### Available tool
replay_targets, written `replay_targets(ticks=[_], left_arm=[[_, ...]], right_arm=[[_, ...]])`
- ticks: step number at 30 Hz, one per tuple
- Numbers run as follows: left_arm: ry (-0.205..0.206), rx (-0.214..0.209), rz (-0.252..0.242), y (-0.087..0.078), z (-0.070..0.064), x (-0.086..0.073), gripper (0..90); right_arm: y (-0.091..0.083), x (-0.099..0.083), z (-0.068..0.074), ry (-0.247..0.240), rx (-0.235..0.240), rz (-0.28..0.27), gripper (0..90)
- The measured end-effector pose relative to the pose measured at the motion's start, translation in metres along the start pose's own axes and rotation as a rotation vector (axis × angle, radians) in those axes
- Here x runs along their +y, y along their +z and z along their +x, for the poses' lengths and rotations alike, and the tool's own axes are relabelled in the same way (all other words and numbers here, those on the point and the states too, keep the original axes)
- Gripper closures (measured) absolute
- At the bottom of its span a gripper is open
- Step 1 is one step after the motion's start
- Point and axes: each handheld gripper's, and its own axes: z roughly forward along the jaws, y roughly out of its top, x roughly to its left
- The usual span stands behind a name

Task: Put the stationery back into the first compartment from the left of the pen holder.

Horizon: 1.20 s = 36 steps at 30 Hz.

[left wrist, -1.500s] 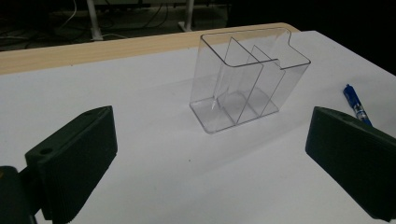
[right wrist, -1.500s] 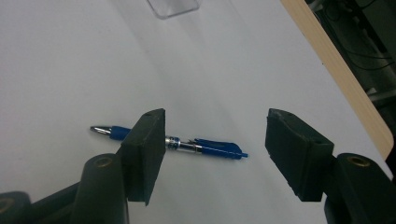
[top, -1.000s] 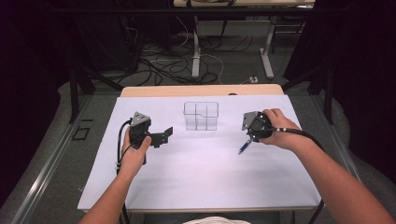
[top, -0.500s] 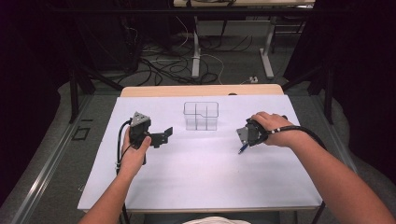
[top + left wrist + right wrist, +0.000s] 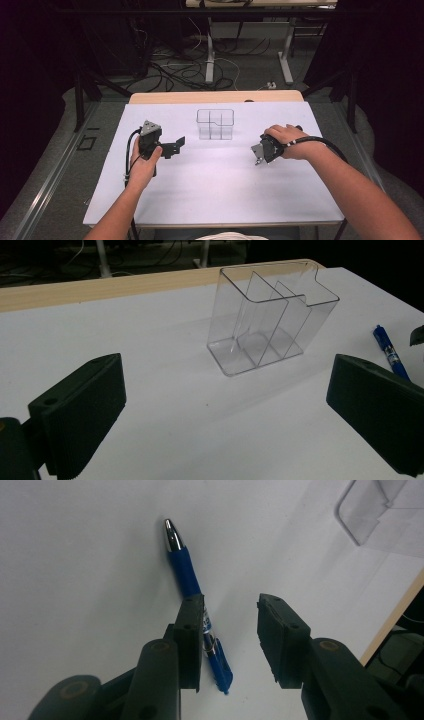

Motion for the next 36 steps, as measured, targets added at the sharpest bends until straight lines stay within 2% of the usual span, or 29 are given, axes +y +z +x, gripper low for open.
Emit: replay_targets(ticks=[1,2,3,4,6,11,12,14,16,17,18,22,24,26,36], left_arm=[[-0.001,0.0,-0.001,0.0,0.0,0.0,2.4],[0.0,0.0,-0.001,0.0,0.0,0.0,2.4],[-0.001,0.0,-0.001,0.0,0.0,0.0,2.4],[0.0,0.0,-0.001,0.0,0.0,0.0,2.4],[0.0,0.0,0.0,0.0,0.0,0.0,2.4],[-0.008,-0.005,0.003,0.0,0.001,-0.001,2.5],[-0.008,-0.004,0.005,0.0,0.001,-0.001,2.5],[-0.002,-0.002,0.007,0.0,0.002,-0.001,2.5],[-0.003,-0.002,0.005,0.001,0.002,-0.001,2.5],[-0.004,-0.002,0.007,0.001,0.002,-0.001,2.5],[-0.007,-0.002,0.01,0.0,0.001,-0.001,2.5],[-0.001,0.0,0.007,0.001,0.002,-0.001,2.5],[-0.003,0.004,0.005,0.001,0.001,-0.001,2.5],[-0.003,0.004,0.006,0.001,0.001,-0.001,2.5],[0.005,0.002,0.019,0.002,0.002,-0.001,2.5]], right_arm=[[0.0,0.001,-0.001,-0.016,0.012,0.005,63.3],[0.003,0.001,0.001,-0.014,-0.017,-0.013,63.5],[0.002,0.002,0.0,-0.014,0.044,0.022,63.7],[0.002,0.002,0.0,-0.018,0.054,0.028,63.9],[0.005,0.002,0.002,-0.016,0.027,0.009,64.0],[0.01,0.003,0.004,-0.021,0.035,0.004,64.8],[0.012,0.003,0.005,-0.022,0.014,-0.003,65.0],[0.012,0.004,0.006,-0.016,0.078,0.025,65.8],[0.014,0.004,0.007,-0.02,0.068,0.017,66.4],[0.014,0.005,0.008,-0.04,0.057,0.034,66.8],[0.016,0.004,0.008,-0.043,0.073,0.021,67.1],[0.019,0.005,0.01,-0.066,0.089,0.031,68.5],[0.022,0.005,0.011,-0.078,0.052,0.016,68.8],[0.021,0.006,0.01,-0.089,0.106,0.048,68.8],[0.029,0.01,0.011,-0.132,0.1,0.063,71.3]])
